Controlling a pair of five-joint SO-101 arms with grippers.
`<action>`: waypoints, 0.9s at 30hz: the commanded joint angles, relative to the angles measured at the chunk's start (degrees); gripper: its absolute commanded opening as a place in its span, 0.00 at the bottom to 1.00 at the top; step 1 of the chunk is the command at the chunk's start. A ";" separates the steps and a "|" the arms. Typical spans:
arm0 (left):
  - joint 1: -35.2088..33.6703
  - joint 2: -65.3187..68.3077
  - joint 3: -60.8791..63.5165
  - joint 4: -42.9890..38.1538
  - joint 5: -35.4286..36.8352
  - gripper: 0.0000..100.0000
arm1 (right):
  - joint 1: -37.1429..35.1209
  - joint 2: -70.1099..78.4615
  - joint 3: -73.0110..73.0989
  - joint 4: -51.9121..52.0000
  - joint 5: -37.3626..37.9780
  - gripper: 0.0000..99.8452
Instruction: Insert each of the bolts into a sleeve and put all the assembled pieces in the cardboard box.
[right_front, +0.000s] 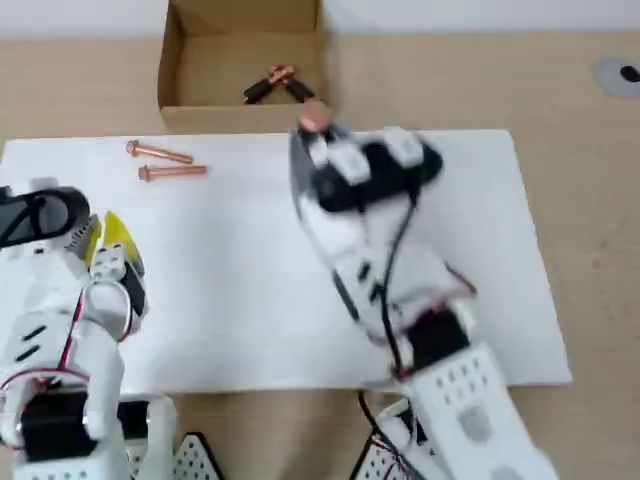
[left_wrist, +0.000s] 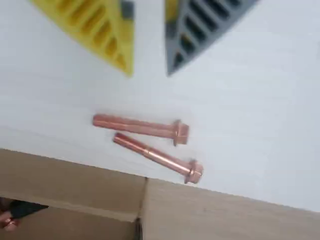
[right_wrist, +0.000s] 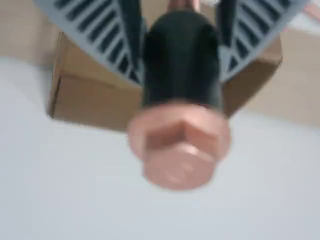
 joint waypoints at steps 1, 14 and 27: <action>-0.97 0.48 4.04 -4.48 0.09 0.06 | 0.92 13.67 -14.90 -5.89 0.70 0.01; -0.97 0.48 8.88 -4.48 -0.09 0.06 | 2.15 53.23 -39.87 -22.15 0.70 0.01; -0.97 0.48 12.66 -4.48 0.00 0.06 | 7.87 93.58 -76.79 -22.59 1.05 0.01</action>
